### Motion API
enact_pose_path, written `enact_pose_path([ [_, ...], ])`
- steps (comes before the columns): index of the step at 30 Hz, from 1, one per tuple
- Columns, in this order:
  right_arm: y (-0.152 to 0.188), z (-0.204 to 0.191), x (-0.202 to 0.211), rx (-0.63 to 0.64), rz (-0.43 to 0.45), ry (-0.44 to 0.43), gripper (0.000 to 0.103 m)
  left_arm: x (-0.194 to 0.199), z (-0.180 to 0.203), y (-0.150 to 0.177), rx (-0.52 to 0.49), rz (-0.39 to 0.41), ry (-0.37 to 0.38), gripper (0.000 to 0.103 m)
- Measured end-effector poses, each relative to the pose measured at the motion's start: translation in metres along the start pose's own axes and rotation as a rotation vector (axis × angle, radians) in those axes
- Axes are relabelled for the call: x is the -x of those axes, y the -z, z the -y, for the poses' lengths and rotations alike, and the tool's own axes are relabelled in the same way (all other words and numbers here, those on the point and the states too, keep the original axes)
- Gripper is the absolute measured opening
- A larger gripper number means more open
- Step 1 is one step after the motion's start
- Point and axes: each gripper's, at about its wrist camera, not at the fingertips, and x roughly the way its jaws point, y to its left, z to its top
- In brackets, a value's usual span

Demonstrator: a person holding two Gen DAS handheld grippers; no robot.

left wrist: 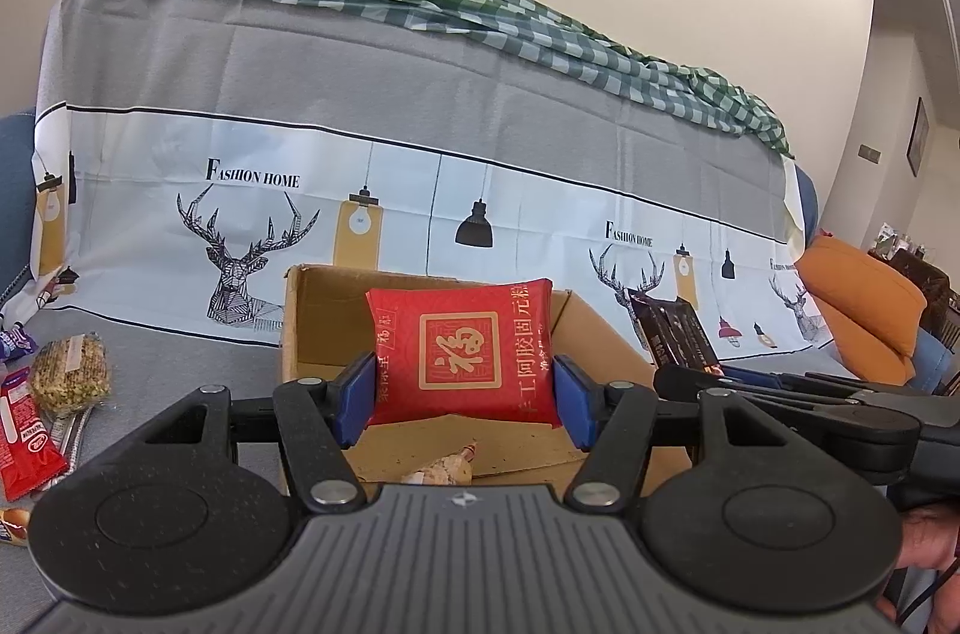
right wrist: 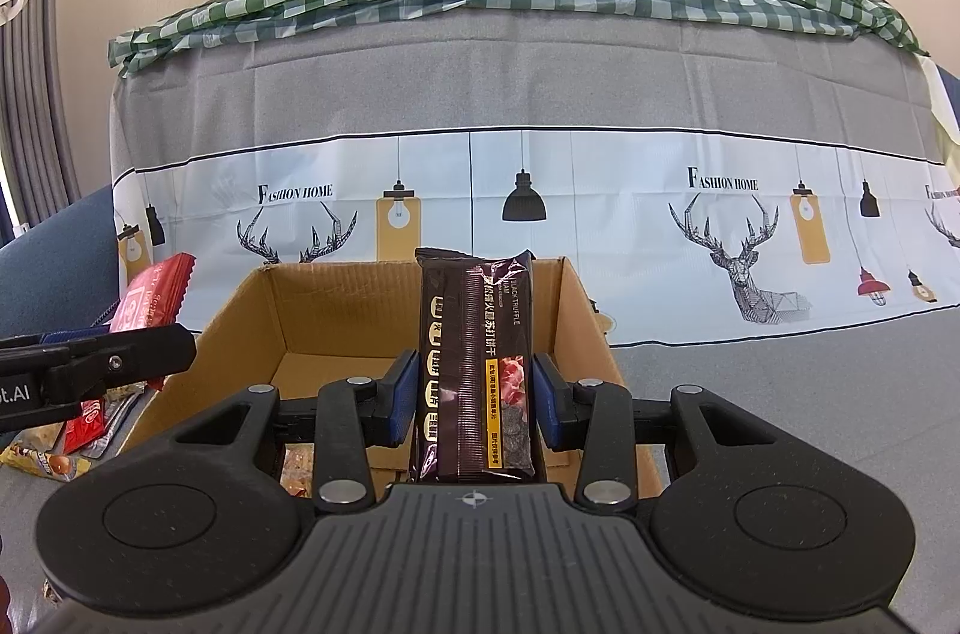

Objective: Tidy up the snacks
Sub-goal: 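Open both tools to drop the chocolate bar and red pack into the box, then move both tools back to the remaining snacks beside the box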

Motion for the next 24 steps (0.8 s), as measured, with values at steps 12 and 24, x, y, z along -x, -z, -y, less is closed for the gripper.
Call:
enact_pose_path([
  [12, 0.001, -0.004, -0.002, 0.029, -0.017, 0.011, 0.053, -0.001, 0.005, 0.002, -0.016, -0.017, 0.054, 0.081],
  [24, 0.0, -0.012, -0.005, 0.032, -0.016, 0.028, 0.055, 0.004, -0.017, -0.003, 0.06, -0.025, 0.012, 0.058],
])
